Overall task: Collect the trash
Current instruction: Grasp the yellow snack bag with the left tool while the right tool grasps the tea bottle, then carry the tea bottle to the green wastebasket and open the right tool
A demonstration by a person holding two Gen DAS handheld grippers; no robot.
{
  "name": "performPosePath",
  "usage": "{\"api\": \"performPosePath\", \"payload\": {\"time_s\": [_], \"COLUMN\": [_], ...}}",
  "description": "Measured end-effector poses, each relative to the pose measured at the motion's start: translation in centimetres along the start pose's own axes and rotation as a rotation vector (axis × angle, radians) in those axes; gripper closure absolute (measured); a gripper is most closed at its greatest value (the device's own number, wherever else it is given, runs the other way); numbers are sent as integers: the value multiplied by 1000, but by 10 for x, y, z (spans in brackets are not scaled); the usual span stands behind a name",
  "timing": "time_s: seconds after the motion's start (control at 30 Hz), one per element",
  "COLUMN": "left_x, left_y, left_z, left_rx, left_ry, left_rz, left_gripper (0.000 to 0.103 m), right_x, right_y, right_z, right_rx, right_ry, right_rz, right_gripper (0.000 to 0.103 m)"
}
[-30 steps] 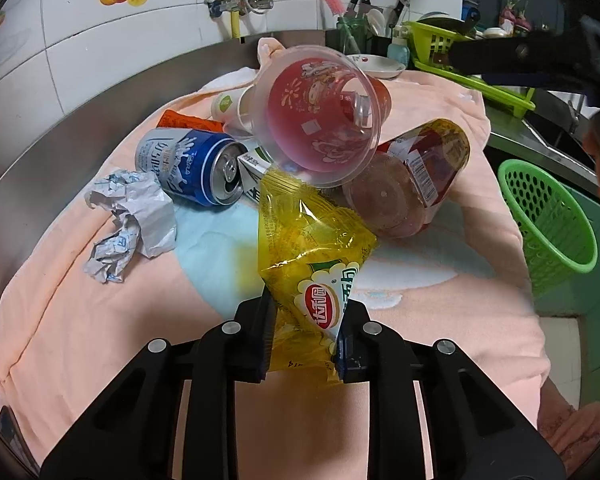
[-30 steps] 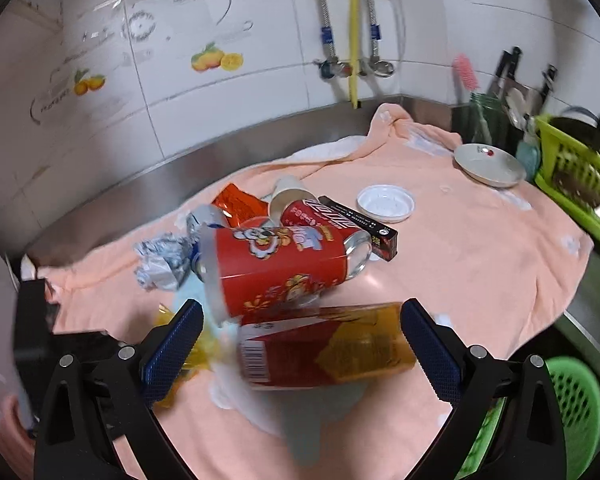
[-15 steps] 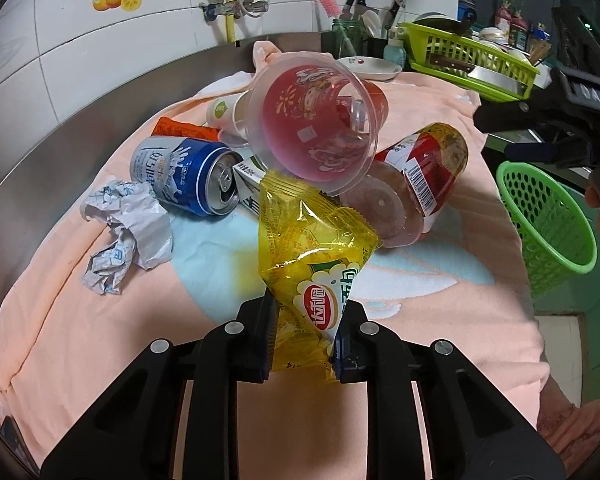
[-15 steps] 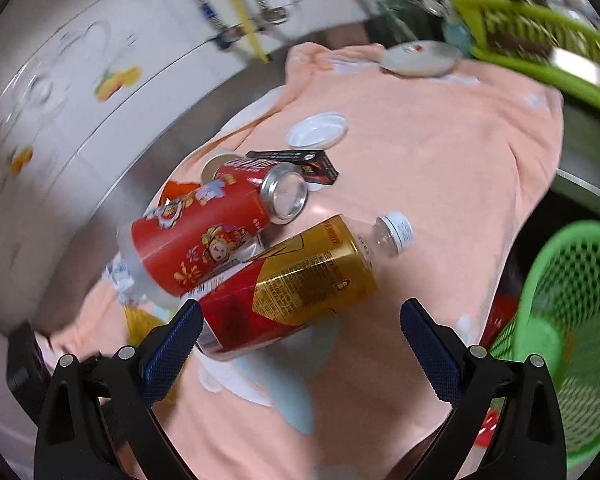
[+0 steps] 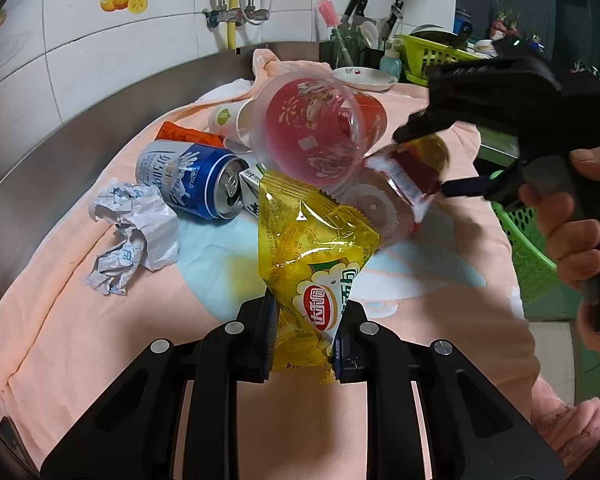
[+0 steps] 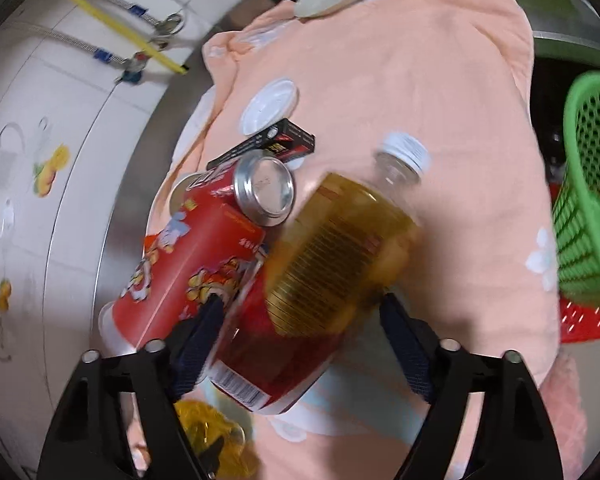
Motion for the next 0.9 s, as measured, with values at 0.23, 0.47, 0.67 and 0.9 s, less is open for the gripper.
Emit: {"api": "performPosePath", "payload": {"time_s": [0.23,0.47,0.67,0.9], "left_x": [1,-1,-6,-19], "left_y": [3,10,20,36], "left_z": [-2,-3,-5,-26], "left_rx": [-12,-40,-54,-20], "left_ry": [-5,-6,-2,-23], "left_rz": [-3,2,-2,-31], "left_gripper": [83,83,83,83], "right_x": [-2,-2,2,3], "right_y": [-11,-24,-3,55], "right_z": [-7,-16,-11,-12], "right_rx": [-53,-177,-191,-258], "right_ry": [-86,-114,-15,87], "right_rz": [-19,7,22,32], "right_gripper": [30,29,30,30]}}
Point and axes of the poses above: each gripper's, at about its wrist camera, not at the fingertips, and y roughly against the way its jaws point, z to its left, x to its underside, the point moved 5 cm from there along -y, roughly the way its jaws point, and after that the axes turned 15 degrees about -x, right-handed, at the moved point
